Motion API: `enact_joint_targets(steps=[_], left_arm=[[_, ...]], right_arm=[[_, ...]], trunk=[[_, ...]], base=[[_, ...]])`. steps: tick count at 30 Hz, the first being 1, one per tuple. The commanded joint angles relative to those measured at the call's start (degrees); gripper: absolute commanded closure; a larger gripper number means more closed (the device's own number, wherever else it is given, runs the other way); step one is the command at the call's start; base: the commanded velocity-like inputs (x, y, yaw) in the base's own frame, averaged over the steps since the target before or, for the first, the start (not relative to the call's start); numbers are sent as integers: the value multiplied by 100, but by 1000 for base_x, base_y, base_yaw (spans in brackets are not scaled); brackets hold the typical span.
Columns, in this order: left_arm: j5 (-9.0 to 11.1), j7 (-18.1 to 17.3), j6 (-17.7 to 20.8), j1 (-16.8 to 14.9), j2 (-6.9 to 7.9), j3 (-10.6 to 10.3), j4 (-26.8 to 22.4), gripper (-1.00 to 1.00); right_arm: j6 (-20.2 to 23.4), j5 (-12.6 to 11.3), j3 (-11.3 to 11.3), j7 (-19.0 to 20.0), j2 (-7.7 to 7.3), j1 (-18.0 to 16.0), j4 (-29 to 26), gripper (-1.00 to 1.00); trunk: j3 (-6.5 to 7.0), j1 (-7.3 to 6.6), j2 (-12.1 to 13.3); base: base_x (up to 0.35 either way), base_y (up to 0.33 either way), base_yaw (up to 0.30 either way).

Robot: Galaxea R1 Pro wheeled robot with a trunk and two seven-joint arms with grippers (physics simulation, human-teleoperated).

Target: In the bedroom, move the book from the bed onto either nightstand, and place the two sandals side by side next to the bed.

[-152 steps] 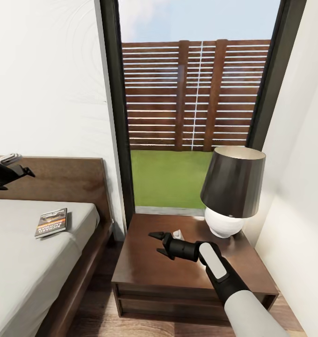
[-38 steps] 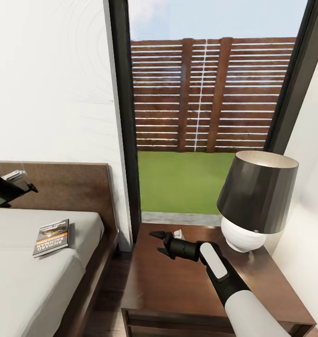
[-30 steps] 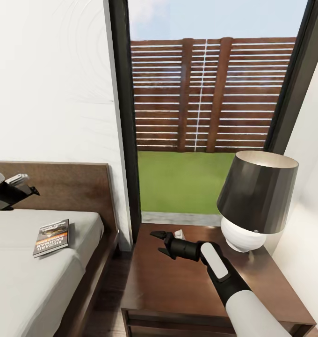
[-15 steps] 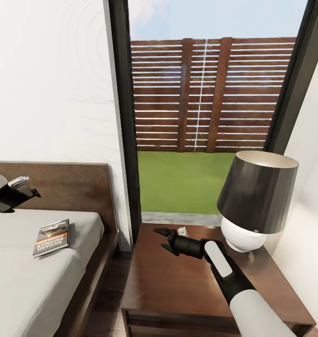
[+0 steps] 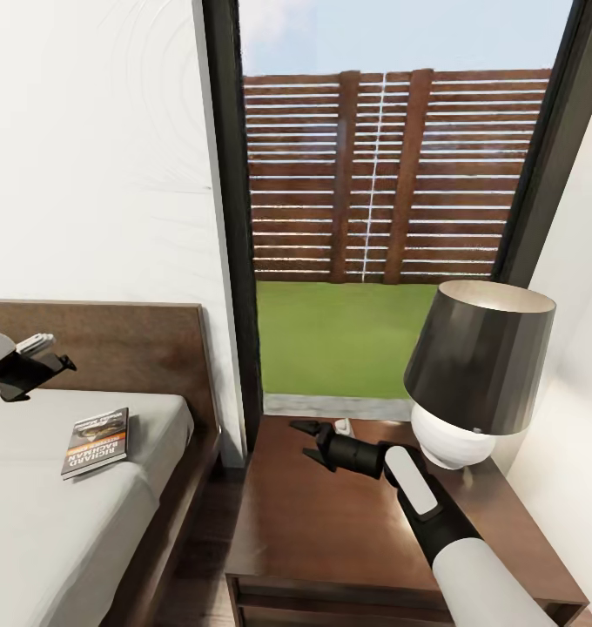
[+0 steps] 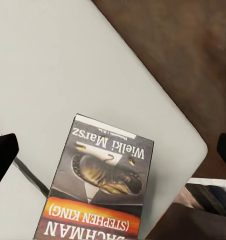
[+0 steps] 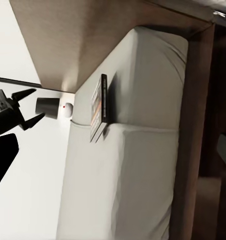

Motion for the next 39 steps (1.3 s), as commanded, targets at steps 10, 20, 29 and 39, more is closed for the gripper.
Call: enact_joint_targets(steps=[10,20,29,39], left_arm=[[749,95,-301,10,8,33,-12,-100],[820,102,-344,10,68,39,-13,-100],[821,97,-342,10,155,41,-14,-100],[794,92,-340,10,171,37,-21,-100]], right_arm=[[16,63,1,154,-6,-4,-30,-100],[16,66,8,163,-3,-4,-35,-100],[16,72,82,157,5,-4,-30,-100],[27,74,103,162,6,-4,-29,-100]], trunk=[[-6,-1,-3],[-6,-1,-3],[-48,-1,-3],[-133,-1,-3]], base=[[0,0,0],[0,0,0],[0,0,0],[0,0,0]])
